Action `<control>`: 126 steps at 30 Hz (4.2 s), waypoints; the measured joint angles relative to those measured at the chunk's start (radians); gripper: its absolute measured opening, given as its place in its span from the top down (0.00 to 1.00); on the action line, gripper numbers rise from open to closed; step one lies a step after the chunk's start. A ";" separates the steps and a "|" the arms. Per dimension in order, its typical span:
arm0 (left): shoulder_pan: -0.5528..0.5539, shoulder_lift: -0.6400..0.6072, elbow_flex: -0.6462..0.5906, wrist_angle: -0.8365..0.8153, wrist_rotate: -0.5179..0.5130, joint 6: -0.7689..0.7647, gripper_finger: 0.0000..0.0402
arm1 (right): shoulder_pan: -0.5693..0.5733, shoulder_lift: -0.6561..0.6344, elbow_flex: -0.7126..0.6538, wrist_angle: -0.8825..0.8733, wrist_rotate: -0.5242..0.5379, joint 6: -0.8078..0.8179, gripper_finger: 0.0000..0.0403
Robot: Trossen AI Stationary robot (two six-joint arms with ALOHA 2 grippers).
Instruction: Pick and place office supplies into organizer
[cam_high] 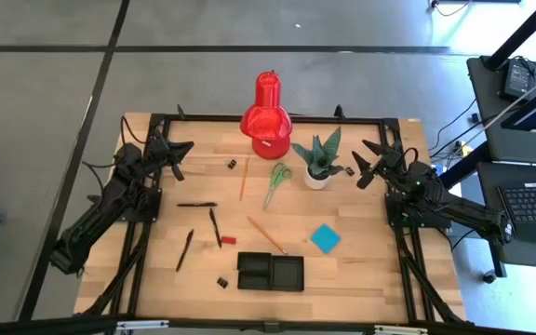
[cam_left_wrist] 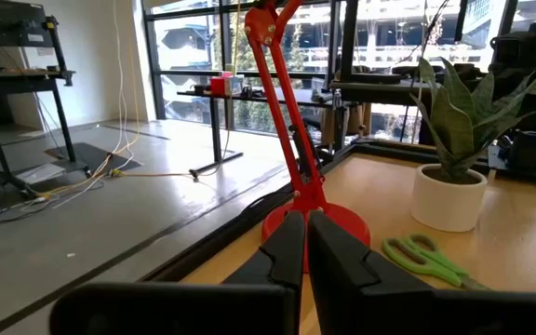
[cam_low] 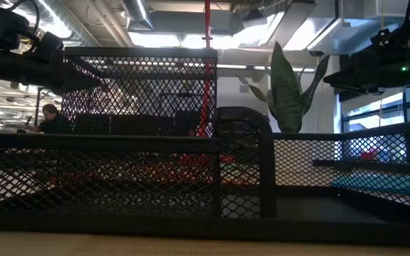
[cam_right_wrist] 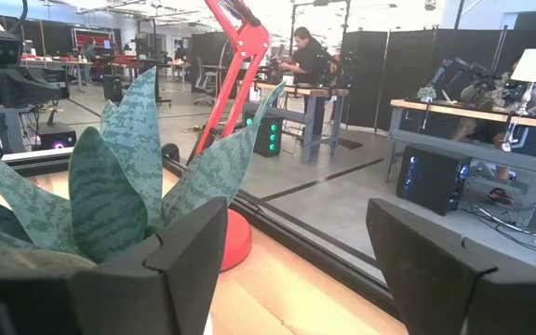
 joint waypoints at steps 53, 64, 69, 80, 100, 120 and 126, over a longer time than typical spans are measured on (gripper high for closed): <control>0.000 0.000 0.000 0.000 0.000 0.000 0.97 | 0.000 0.000 0.000 0.000 0.000 0.000 0.35; 0.000 0.000 0.000 0.000 0.000 0.000 0.97 | 0.000 0.000 0.000 0.000 0.000 0.000 0.35; 0.000 0.000 0.000 0.000 0.000 0.000 0.97 | 0.000 0.000 0.000 0.000 0.000 0.000 0.35; 0.000 0.000 0.000 0.000 0.000 0.000 0.97 | 0.000 0.000 0.000 0.000 0.000 0.000 0.35; 0.000 0.000 0.000 0.001 0.000 0.000 0.97 | 0.000 0.000 0.000 0.000 0.000 0.000 0.35; -0.020 0.006 0.000 0.024 0.101 -0.354 0.63 | 0.000 0.000 0.000 0.001 0.000 0.054 0.35; -0.074 0.054 0.000 0.025 0.046 -0.530 0.59 | 0.000 0.000 0.000 0.003 0.000 0.053 0.35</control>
